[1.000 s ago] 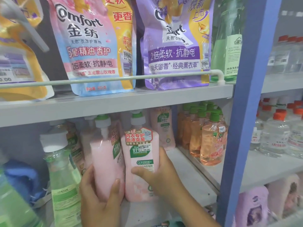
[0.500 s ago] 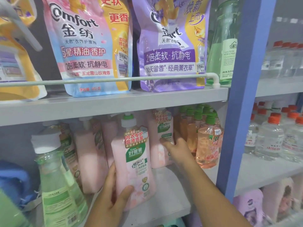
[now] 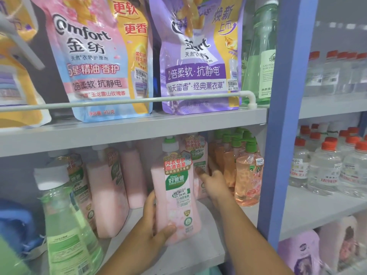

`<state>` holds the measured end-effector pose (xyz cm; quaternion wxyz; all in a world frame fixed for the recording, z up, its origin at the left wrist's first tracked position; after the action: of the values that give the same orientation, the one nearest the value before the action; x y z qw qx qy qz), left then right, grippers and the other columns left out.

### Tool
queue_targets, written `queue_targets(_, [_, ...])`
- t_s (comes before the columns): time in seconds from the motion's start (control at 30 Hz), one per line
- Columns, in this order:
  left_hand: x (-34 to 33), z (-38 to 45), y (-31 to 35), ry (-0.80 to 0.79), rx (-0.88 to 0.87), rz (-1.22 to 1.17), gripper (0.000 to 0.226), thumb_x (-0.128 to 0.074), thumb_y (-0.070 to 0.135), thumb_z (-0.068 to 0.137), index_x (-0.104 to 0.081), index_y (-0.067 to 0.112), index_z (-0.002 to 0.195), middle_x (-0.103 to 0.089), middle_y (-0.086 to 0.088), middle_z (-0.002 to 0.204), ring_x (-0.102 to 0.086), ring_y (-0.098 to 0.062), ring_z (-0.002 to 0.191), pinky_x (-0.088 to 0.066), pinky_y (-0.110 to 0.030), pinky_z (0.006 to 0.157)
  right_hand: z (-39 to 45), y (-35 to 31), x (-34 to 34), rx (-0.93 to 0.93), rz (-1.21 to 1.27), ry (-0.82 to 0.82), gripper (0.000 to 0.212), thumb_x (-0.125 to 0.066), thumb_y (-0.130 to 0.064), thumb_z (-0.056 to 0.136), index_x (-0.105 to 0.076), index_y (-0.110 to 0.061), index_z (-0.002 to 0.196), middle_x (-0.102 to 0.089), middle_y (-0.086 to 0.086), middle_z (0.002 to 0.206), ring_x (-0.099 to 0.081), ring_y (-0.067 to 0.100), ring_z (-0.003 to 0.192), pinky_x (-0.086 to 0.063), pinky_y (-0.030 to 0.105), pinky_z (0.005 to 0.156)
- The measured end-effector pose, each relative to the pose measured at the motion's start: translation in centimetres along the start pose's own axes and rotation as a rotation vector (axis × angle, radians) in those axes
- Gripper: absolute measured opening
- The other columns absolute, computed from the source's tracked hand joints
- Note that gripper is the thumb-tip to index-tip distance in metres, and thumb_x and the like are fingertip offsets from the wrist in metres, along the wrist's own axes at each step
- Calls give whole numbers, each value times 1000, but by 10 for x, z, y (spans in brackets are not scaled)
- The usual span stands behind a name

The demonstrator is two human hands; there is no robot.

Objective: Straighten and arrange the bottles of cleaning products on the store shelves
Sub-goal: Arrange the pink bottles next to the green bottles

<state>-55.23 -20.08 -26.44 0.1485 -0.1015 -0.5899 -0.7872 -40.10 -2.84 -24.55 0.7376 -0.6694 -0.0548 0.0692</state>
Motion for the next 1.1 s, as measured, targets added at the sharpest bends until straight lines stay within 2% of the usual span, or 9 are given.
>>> queue_targets(0.13, [-10, 9, 8, 14, -4, 22, 84, -69, 12, 95, -17, 58, 142, -57, 38, 134, -59, 3, 126, -50, -27, 105, -9, -2, 4, -10, 84, 45, 43, -60, -27, 102, -52, -34, 144, -73, 1, 120, -71, 23, 105, -59, 50, 93])
queue_targets(0.23, [-21, 22, 13, 70, -6, 67, 81, -70, 8, 95, -27, 60, 140, -61, 33, 132, -61, 2, 124, -50, -36, 109, -35, -9, 33, 89, 164, 211, 21, -57, -27, 103, -57, -33, 123, -67, -8, 114, -64, 0, 88, -50, 25, 67])
queue_targets(0.33, [-28, 40, 24, 169, -41, 142, 78, -78, 22, 86, -37, 72, 131, -63, 32, 127, -65, 1, 114, -56, -37, 98, -63, -17, 36, 269, 143, 196, 39, -67, -32, 99, -51, -34, 134, -59, -15, 131, -59, -17, 102, -47, 5, 75])
queue_targets(0.43, [-38, 58, 28, 175, -44, 197, 76, -74, 43, 76, -38, 59, 142, -62, 25, 132, -65, 2, 111, -58, -30, 91, -66, -11, 20, 290, -322, 179, 102, -81, -52, 69, -29, -30, 155, -39, -12, 142, -45, 5, 127, -41, 20, 95])
queue_targets(0.53, [-38, 59, 12, 153, -20, 187, 72, -72, 21, 91, -41, 53, 147, -60, 18, 132, -64, -1, 110, -56, -22, 87, -59, -8, 18, 289, -410, 223, 110, -87, -52, 63, -29, -32, 154, -42, -1, 136, -48, 19, 126, -44, 27, 89])
queue_targets(0.67, [21, 18, 21, 564, -138, 387, 50, -63, 10, 94, -56, 41, 132, -57, 8, 129, -55, -1, 118, -44, -28, 107, -49, -9, 25, 277, -429, 239, 91, -89, -47, 69, -40, -28, 143, -43, -3, 120, -52, 18, 109, -36, 9, 67])
queue_targets(0.73, [48, -12, 46, 841, -230, 501, 40, -61, 7, 88, -63, 20, 126, -54, -7, 131, -50, -20, 123, -32, -18, 110, -48, -11, 27, 270, -443, 232, 91, -89, -46, 71, -37, -28, 144, -40, -5, 118, -50, 16, 105, -33, 8, 64])
queue_targets(0.9, [86, -37, 30, 1088, 95, 493, 75, -74, 17, 85, -35, 12, 149, -20, -15, 161, -26, -41, 145, -31, -60, 113, -53, -9, 28, 297, -440, 271, 98, -89, -44, 72, -32, -29, 151, -41, -5, 122, -44, 12, 104, -37, 11, 64])
queue_targets(1.1, [100, -26, 13, 1080, 368, 564, 88, -71, 28, 92, -16, 5, 157, -22, -23, 159, -34, -48, 141, -34, -59, 112, -51, -5, 29, 331, -348, 286, 105, -93, -45, 65, -36, -25, 151, -46, 2, 132, -52, 25, 120, -48, 35, 91])
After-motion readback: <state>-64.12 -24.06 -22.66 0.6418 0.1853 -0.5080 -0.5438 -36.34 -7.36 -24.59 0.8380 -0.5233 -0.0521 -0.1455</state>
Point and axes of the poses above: each hand's wrist, its own z-axis towards the middle knuckle, its own x-axis out of the back of the hand, y = z × x, the point moved 10 cm from there along z, towards the middle knuckle
